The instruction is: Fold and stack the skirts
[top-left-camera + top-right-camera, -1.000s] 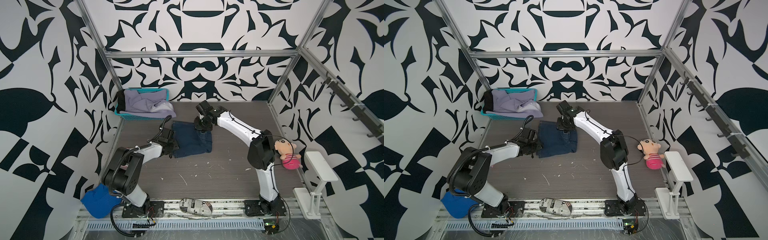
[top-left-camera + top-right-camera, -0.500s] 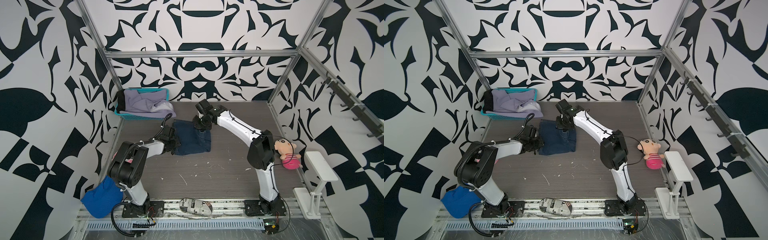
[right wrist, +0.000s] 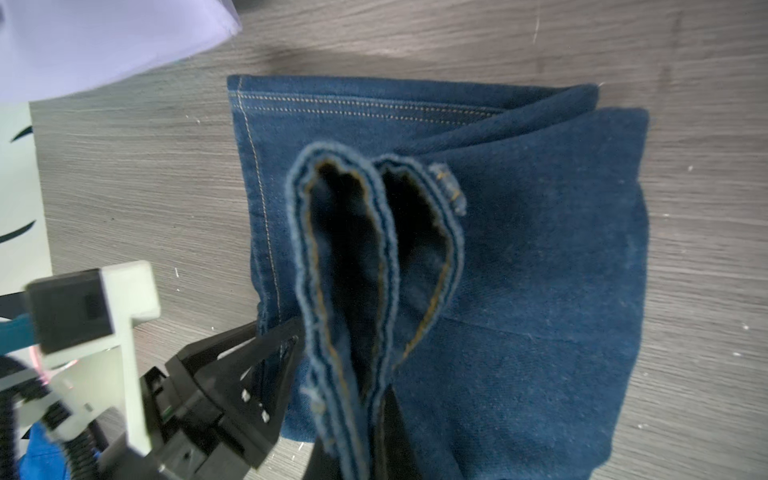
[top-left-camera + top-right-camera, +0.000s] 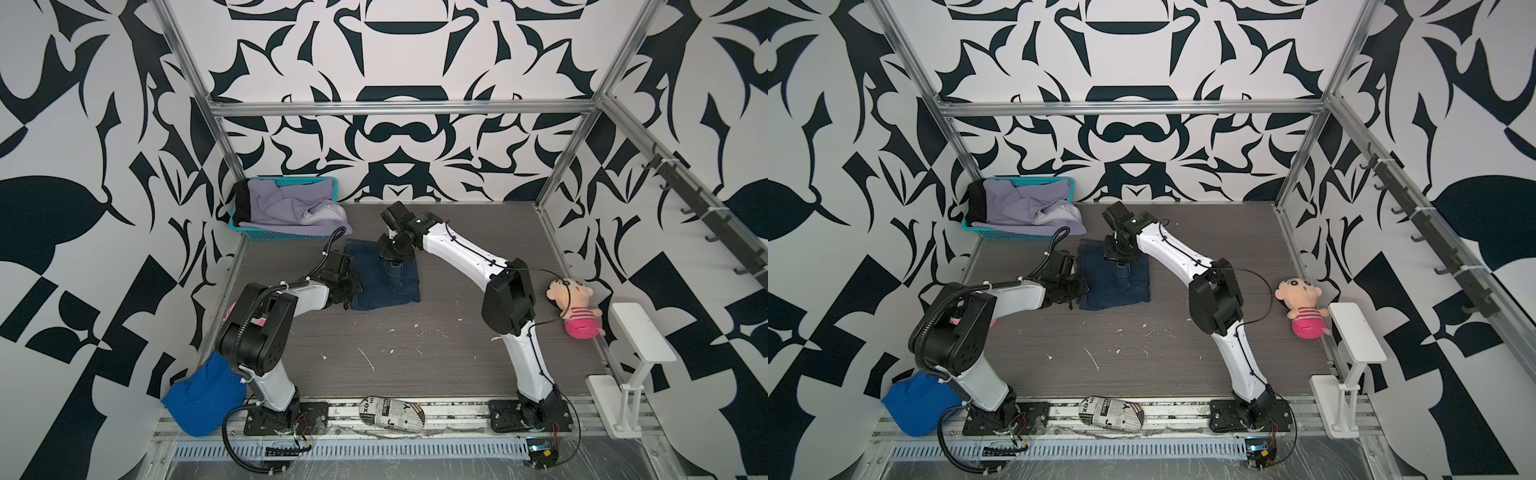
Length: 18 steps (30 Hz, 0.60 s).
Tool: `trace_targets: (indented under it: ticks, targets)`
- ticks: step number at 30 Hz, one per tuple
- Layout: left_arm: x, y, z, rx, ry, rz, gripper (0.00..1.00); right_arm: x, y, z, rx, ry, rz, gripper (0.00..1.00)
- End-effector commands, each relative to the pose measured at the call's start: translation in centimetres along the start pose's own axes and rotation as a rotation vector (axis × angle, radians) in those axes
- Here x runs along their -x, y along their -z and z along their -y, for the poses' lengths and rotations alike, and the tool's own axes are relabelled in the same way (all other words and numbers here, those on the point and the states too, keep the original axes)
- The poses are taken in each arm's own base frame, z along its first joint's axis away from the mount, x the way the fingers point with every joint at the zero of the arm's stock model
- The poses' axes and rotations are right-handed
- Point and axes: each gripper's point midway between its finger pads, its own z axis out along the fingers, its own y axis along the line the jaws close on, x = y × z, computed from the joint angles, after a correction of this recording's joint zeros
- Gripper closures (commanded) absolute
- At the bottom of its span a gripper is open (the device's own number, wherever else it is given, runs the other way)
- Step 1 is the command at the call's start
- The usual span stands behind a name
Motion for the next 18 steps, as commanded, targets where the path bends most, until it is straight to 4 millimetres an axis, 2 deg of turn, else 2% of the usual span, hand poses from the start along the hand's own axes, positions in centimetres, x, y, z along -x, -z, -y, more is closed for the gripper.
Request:
trace_targets:
  ticks: [1, 7, 10, 11, 13, 18]
  targets:
    - [-2.0, 0.0, -1.3, 0.038, 0.009, -0.060, 0.60, 1.1, 1.8, -2.0, 0.053, 0.009, 0.047, 1.00]
    - [-0.5, 4.1, -1.2, 0.017, 0.000, 0.064, 0.43, 1.2, 1.4, -1.8, 0.038, 0.010, 0.048, 1.00]
    - [0.1, 5.0, -2.3, -0.043, 0.064, 0.081, 0.40, 1.3, 1.3, -2.2, 0.047, 0.014, 0.048, 1.00]
    - [0.1, 4.8, -2.6, -0.049, 0.079, 0.072, 0.41, 1.2, 1.2, -2.3, 0.049, 0.014, 0.046, 1.00]
    - [-0.7, 3.9, -3.2, -0.047, 0.100, 0.024, 0.49, 1.1, 1.1, -2.8, 0.058, 0.017, 0.042, 1.00]
    - [-1.6, 2.2, -3.1, -0.087, 0.142, -0.009, 0.63, 0.8, 0.9, -3.4, 0.060, 0.027, 0.035, 1.00]
